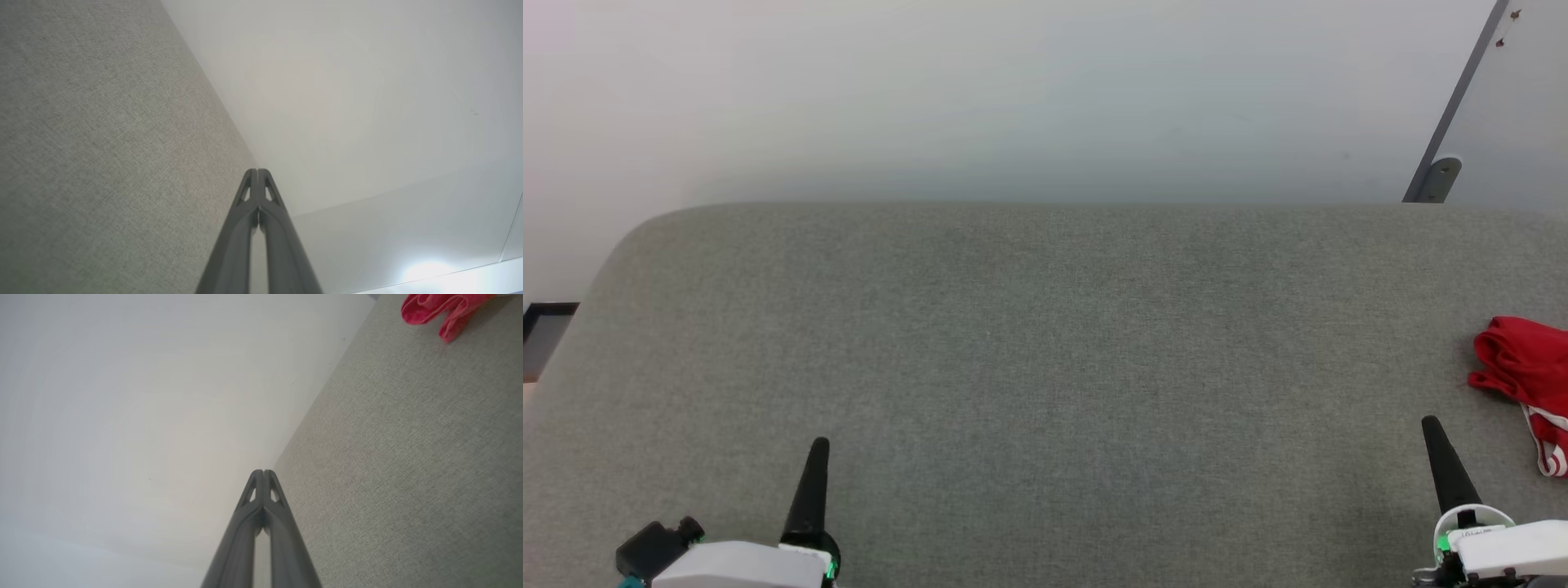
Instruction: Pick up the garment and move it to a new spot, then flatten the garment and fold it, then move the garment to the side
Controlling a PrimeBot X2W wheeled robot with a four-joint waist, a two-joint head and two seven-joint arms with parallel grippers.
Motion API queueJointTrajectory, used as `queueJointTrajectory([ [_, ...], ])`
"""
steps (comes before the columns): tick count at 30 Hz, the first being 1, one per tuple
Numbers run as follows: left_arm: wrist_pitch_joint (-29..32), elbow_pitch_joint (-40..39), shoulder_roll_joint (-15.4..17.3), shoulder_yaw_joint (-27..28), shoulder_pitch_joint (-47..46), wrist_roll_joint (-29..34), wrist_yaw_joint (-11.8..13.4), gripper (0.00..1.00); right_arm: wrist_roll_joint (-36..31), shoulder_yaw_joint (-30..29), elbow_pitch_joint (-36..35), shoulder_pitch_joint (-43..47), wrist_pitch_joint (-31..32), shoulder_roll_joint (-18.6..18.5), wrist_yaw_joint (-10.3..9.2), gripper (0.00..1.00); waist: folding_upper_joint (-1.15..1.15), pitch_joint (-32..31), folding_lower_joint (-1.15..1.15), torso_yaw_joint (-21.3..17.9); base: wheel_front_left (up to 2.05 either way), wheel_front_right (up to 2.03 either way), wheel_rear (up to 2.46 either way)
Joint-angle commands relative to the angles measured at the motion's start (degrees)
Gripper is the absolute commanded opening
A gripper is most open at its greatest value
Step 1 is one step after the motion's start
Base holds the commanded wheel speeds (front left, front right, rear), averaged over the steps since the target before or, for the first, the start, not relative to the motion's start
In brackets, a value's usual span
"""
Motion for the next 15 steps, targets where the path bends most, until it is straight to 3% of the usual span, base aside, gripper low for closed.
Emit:
queueJointTrajectory([
  [1,0.35,-0.18,0.00,0.33,-1.08,-1.80,-0.20,0.00,1.61,-0.34,-0.02,-1.28,0.28,0.15,-0.04,0.00,0.00,0.03,0.00,-0.06,0.00,0.00,0.00],
  [15,2.36,0.78,-0.45,1.08,-2.48,-8.78,-0.22,0.00,7.75,-0.52,1.65,-2.51,1.55,0.66,-0.05,0.00,0.00,0.21,0.00,-0.49,0.00,0.00,0.00],
])
